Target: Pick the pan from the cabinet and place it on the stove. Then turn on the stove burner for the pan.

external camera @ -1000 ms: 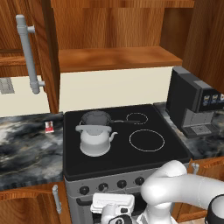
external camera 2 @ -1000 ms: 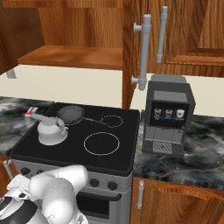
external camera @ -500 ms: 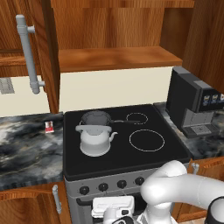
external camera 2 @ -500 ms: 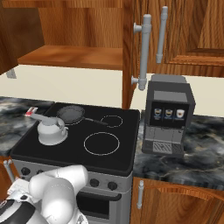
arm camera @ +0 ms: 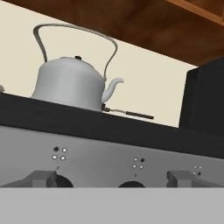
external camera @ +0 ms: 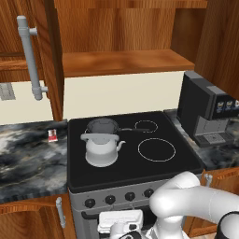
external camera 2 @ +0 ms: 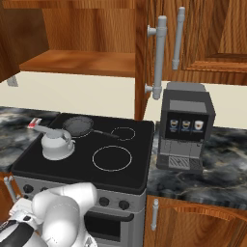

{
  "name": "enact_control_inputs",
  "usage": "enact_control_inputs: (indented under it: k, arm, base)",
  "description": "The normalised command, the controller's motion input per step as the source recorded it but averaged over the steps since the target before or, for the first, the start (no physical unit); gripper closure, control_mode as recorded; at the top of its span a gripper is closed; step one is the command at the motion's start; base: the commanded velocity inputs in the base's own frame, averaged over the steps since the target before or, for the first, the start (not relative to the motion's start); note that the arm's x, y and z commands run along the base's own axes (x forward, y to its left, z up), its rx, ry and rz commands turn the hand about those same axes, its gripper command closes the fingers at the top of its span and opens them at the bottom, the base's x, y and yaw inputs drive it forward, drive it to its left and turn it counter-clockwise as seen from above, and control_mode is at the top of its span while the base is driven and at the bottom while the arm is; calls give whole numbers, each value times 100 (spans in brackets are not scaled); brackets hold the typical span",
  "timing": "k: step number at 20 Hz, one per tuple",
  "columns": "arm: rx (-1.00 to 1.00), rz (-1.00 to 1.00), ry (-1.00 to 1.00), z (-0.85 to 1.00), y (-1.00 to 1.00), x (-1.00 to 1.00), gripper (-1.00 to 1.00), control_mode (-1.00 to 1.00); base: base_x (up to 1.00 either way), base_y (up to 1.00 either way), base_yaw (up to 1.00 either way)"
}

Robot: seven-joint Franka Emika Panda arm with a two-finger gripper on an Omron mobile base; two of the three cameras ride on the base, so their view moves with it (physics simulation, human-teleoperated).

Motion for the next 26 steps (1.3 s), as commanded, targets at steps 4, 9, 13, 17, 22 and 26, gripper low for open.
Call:
enact_control_inputs:
  k: [4, 9, 13, 17, 22, 26]
  arm:
    - [15, 5, -2, -8, -12, 13, -100, -100]
    - [15, 4, -1, -7, -15, 17, -100, -100]
    - [16, 3, 0, -5, -14, 20, -100, -100]
    - [14, 5, -1, -3, -9, 17, -100, -100]
    - [13, 6, -1, -5, -4, 11, -100, -100]
    - [12, 6, -2, -14, -6, 8, -100, -100]
  base:
    - [0, 0, 0]
    - [0, 0, 0]
    - [0, 0, 0]
    - [0, 0, 0]
    - [0, 0, 0]
    - [0, 0, 0]
